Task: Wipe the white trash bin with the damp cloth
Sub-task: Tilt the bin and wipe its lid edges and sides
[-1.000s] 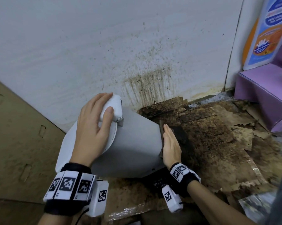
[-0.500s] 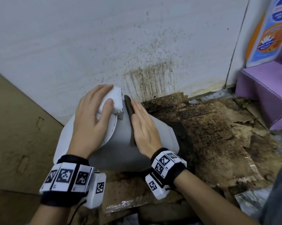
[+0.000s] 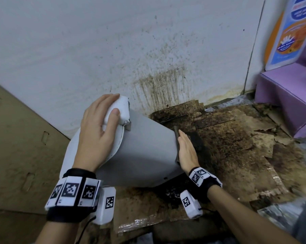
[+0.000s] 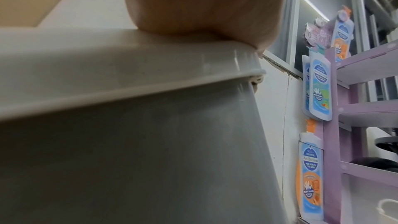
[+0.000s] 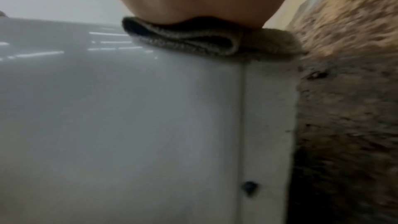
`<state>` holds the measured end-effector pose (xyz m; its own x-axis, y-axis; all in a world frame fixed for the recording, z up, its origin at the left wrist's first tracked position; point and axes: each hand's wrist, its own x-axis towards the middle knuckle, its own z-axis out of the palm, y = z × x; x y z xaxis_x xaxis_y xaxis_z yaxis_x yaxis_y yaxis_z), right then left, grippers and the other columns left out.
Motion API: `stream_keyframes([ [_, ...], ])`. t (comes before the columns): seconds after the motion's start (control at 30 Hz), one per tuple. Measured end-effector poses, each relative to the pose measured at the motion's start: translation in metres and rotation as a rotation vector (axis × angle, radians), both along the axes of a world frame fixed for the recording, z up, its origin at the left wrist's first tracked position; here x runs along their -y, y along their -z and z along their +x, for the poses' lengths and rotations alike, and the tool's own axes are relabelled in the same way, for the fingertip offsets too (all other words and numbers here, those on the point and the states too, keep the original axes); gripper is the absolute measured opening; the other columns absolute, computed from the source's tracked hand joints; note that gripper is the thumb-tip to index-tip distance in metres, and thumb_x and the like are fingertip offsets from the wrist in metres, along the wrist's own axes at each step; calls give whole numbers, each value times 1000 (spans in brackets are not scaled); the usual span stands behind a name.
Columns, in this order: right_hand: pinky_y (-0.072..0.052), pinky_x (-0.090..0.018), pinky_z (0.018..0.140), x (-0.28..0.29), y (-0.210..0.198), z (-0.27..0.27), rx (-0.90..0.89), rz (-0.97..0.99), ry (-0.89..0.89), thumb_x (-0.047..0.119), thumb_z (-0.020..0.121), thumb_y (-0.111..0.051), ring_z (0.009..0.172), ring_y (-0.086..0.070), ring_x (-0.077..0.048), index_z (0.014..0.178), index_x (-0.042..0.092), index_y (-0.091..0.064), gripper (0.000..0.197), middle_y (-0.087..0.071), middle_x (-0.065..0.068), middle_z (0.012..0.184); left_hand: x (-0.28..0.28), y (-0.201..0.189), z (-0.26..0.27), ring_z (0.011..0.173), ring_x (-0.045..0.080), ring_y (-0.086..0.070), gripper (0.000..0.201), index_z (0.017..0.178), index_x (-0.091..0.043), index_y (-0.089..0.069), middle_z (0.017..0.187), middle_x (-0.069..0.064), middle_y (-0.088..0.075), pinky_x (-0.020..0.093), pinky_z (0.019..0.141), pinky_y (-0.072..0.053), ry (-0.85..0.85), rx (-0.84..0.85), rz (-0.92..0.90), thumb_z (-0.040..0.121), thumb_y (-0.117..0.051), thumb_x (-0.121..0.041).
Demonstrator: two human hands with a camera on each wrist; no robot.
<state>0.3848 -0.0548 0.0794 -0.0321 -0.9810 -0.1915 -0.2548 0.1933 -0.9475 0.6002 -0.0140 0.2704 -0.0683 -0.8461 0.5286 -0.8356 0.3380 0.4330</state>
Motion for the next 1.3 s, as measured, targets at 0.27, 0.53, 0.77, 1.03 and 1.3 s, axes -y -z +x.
stream_keyframes([
  [0.27,-13,-37,127,-19,-115,70,-136,-417,-181,27,100,-10,155,-16,-19,158,9,-25,62,-24,-3,166,0,1,-5,136,7,-43,40,140,-24,-56,144,-8,-53,25,113,-30,4,25,-20,106,-40,-35],
  [0.53,-6,-29,127,-8,-92,72,-58,-482,-275,35,104,-15,154,-5,0,162,24,-17,59,-14,12,169,-3,0,1,138,5,-41,42,143,-25,-54,147,-10,-51,25,115,-29,-8,-9,4,106,-39,-37],
  [0.77,-7,-29,127,-4,-28,24,-151,-272,-205,32,102,-12,154,-6,-2,161,24,-16,60,-12,11,168,-4,-1,6,139,6,-41,42,143,-28,-54,148,-12,-51,30,117,-30,-12,-47,17,106,-39,-39],
  [1.03,-3,-29,126,1,3,-14,-110,41,-127,22,110,-18,155,-4,-9,161,21,-16,51,-10,5,169,-4,-1,-6,139,6,-40,42,143,-28,-54,148,-11,-50,29,116,-30,8,-24,17,105,-39,-40],
  [1.3,-5,-30,126,-9,-59,27,-104,-104,-93,21,110,-21,155,-10,-8,161,20,-20,51,-16,5,169,-3,2,-9,139,9,-41,42,142,-26,-54,147,-10,-51,34,116,-32,4,-5,-12,105,-39,-38],
])
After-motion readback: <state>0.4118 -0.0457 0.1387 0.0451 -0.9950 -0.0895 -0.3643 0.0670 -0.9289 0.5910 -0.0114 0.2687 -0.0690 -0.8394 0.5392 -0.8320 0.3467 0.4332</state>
